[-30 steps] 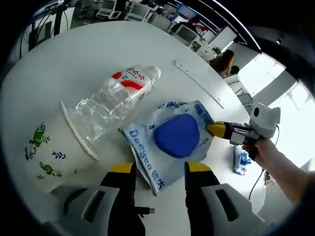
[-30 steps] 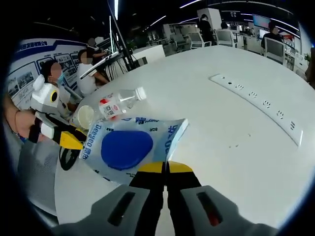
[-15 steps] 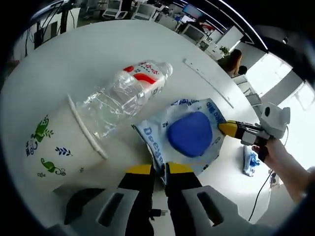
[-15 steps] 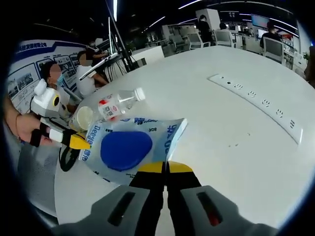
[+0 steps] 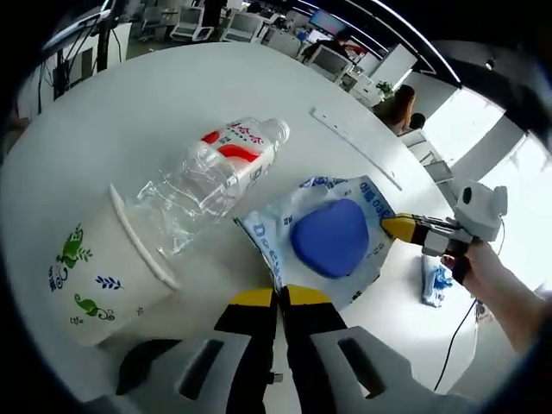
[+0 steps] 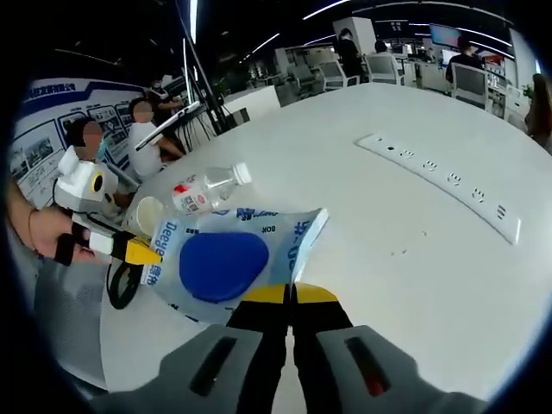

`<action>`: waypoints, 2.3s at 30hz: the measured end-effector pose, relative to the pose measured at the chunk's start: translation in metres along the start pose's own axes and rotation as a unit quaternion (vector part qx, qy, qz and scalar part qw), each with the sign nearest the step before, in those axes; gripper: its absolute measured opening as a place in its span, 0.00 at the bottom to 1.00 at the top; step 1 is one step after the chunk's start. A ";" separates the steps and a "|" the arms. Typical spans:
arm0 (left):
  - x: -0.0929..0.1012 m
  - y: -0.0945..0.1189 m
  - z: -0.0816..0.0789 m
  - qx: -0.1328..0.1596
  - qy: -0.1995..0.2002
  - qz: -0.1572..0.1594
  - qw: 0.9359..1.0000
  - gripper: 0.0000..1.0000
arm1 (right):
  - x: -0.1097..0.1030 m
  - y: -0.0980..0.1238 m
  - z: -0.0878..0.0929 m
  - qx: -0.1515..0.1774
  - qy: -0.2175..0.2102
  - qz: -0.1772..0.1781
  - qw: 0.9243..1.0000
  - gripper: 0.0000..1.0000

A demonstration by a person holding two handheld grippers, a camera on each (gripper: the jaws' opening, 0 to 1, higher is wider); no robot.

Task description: Arrange the tabletop items into an orderly group along one side of the table until the central work area is clear of visible clutter.

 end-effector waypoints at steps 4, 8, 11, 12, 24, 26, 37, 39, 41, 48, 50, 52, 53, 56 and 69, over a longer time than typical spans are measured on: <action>0.001 -0.001 -0.006 0.003 -0.014 0.013 1.000 0.00 | -0.003 0.010 -0.005 0.013 -0.001 0.009 1.000 0.00; 0.006 -0.001 -0.013 0.007 -0.026 0.027 0.999 0.00 | -0.003 0.022 -0.006 0.024 -0.006 0.025 0.999 0.00; 0.014 0.000 -0.019 0.009 -0.045 0.044 0.998 0.00 | -0.003 0.033 -0.008 0.036 -0.019 0.042 0.998 0.00; 0.016 0.000 -0.021 0.009 -0.051 0.047 0.998 0.00 | -0.004 0.036 -0.008 0.040 -0.022 0.046 0.998 0.00; 0.045 -0.003 -0.045 0.014 -0.099 0.102 0.990 0.00 | -0.013 0.081 -0.010 0.090 -0.058 0.124 0.986 0.00; 0.049 -0.004 -0.047 0.011 -0.110 0.114 0.987 0.00 | -0.016 0.088 -0.010 0.098 -0.066 0.139 0.983 0.00; 0.064 -0.011 -0.052 -0.001 -0.135 0.149 0.980 0.00 | -0.035 0.116 0.006 0.124 -0.100 0.207 0.965 0.00; 0.067 -0.015 -0.053 -0.003 -0.137 0.156 0.978 0.00 | -0.038 0.121 0.011 0.130 -0.111 0.228 0.959 0.00; 0.071 -0.020 -0.053 -0.008 -0.141 0.161 0.977 0.00 | -0.037 0.124 0.015 0.132 -0.114 0.238 0.955 0.00; 0.089 -0.036 -0.048 -0.018 -0.165 0.179 0.970 0.00 | -0.035 0.133 0.026 0.124 -0.118 0.273 0.947 0.00; 0.091 -0.042 -0.046 -0.022 -0.169 0.181 0.969 0.00 | -0.033 0.134 0.030 0.119 -0.119 0.280 0.945 0.00; 0.093 -0.046 -0.043 -0.026 -0.171 0.182 0.968 0.00 | -0.031 0.135 0.032 0.114 -0.114 0.285 0.945 0.00; 0.094 -0.047 -0.042 -0.028 -0.171 0.182 0.968 0.00 | -0.030 0.135 0.033 0.113 -0.114 0.287 0.944 0.00; 0.094 -0.054 -0.041 -0.031 -0.168 0.182 0.968 0.00 | -0.024 0.134 0.038 0.108 -0.115 0.291 0.944 0.00; 0.093 -0.077 -0.033 -0.042 -0.181 0.185 0.965 0.00 | -0.012 0.123 0.053 0.084 -0.107 0.310 0.941 0.00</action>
Point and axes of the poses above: the point that each gripper's makers call its tool centre point, and the gripper's own axes: y roughly backward along the fingers, x roughly to its right, z roughly out of its underside, the point moved 9 cm from there along y, roughly backward along the fingers, and after that the axes turned 14 degrees about x, right-handed, at the moved point
